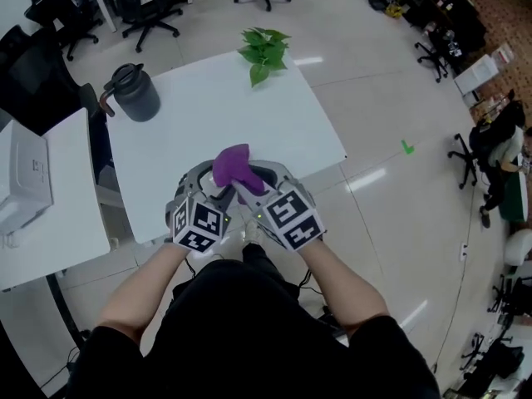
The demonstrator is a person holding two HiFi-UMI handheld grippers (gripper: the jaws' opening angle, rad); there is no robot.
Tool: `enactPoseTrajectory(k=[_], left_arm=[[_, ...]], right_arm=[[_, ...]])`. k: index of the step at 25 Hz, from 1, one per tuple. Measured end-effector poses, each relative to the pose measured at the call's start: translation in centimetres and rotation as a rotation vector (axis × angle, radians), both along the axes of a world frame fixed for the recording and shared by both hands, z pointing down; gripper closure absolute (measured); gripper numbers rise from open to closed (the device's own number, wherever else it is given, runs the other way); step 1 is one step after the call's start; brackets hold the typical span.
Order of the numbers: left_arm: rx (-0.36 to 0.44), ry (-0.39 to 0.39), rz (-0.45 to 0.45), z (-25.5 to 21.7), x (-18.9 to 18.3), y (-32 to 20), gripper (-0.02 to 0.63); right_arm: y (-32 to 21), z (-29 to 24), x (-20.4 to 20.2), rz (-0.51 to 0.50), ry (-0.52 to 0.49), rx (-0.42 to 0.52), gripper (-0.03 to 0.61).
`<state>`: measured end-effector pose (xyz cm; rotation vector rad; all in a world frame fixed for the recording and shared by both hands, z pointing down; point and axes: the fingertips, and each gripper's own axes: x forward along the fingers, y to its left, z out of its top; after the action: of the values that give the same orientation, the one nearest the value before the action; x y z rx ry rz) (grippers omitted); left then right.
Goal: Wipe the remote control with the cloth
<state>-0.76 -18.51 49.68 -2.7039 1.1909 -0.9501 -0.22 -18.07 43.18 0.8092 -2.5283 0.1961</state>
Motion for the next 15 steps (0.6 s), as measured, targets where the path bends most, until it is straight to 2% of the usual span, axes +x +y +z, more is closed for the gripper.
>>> enactPoseTrajectory(k=[2,5,11,15], left_arm=[[0.044,-0.008,0.031,-1.3,-0.2,2.0,0.374],[0.108,-0.027,0.076,-2.8,-0.5,5.0,0.374],[0.136,-0.031,0.091,-3.4,-2.5,8.6,0.376],[0.135,-0.023,0.081,-3.5,-3.6,9.3,0.375]], right_arm=[[2.5,-0.3,-2.0,-0.052,0.034,-0.019,0.445],[4.5,0.1,-3.1,-0.064,0.073,-0.035,0.446],[4.0,0.6,-0.8,0.052,0.111,-0.025,0.446],[3.8,-0.7,0.6,0.118,0.064,-0.009,0.446]])
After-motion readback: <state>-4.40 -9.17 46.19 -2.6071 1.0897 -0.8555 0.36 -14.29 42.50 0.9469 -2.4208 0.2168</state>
